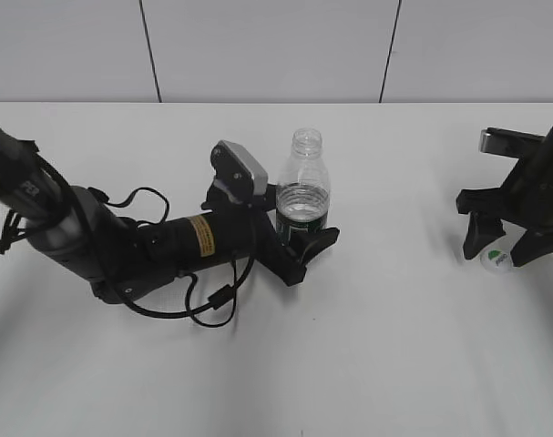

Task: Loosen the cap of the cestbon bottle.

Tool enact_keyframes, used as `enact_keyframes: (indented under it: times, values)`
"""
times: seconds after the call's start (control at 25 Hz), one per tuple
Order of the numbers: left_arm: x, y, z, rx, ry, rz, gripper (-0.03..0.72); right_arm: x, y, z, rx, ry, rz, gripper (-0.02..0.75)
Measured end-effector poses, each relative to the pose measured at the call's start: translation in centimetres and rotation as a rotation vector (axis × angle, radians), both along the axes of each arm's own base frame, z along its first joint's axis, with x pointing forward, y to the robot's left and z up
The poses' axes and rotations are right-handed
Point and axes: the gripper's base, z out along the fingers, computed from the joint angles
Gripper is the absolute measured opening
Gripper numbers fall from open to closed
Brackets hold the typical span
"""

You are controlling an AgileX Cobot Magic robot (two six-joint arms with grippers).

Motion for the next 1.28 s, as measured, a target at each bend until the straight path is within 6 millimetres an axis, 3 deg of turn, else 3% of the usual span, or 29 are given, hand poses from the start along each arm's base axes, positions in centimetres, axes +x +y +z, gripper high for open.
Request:
enact_keyframes:
  times: [0.52, 0.92, 1.12, 1.28]
  values:
    - [0.1, 0.2, 9.0, -0.063, -0.165, 0.02, 0.559, -0.7, 0.2, 0.8, 0.018, 0.056, 0.006, 0.507]
    - [-0.6, 1.5, 16.6, -0.055, -0.232, 0.113, 0.559, -0.9, 0.4, 8.0, 0.045, -0.033, 0.033, 0.507]
    - [-1.6, 3.3, 22.4, -0.033, -0.284, 0.216, 0.559, -1.2, 0.4, 12.4, 0.055, -0.119, 0.048, 0.507]
    - [-2.0, 5.1, 27.0, 0.067, -0.272, 0.356, 0.559, -1.7, 0.5, 14.5, 0.062, -0.126, 0.062, 0.507]
